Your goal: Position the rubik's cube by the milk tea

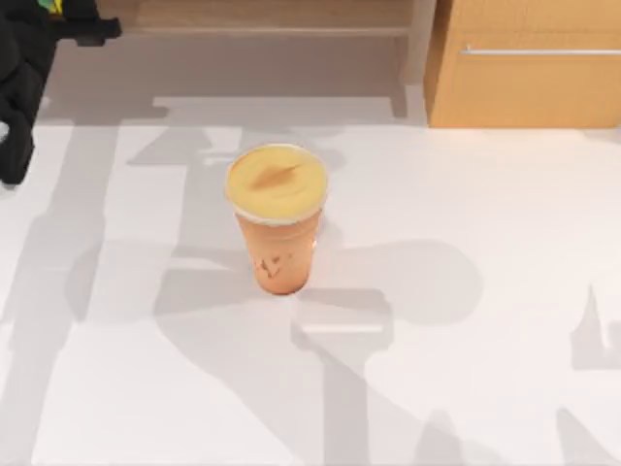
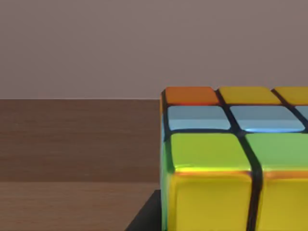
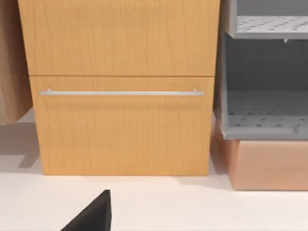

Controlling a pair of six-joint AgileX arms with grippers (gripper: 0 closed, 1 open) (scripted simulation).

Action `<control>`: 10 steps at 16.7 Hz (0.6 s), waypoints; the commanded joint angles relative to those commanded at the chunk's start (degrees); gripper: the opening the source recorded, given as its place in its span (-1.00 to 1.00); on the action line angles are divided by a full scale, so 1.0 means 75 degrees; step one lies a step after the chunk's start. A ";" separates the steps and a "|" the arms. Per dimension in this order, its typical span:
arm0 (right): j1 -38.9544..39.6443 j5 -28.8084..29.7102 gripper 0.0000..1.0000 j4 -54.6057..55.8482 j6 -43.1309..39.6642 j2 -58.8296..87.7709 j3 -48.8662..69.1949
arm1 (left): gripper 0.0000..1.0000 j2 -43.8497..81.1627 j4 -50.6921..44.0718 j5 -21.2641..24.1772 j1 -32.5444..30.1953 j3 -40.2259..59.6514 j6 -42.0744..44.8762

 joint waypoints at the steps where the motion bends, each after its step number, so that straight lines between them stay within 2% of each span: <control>1: 0.0000 0.0000 1.00 0.0000 0.0000 0.0000 0.0000 | -1.00 -0.0008 -0.0075 0.0094 0.0065 0.0026 0.0004; 4: 0.0000 0.0000 1.00 0.0000 0.0000 0.0000 0.0000 | -1.00 0.0013 -0.0228 0.0319 0.0180 0.0068 -0.0004; 10: 0.0000 0.0000 1.00 0.0000 0.0000 0.0000 0.0000 | -1.00 -0.0064 -0.0442 0.0311 0.0152 0.0157 -0.0022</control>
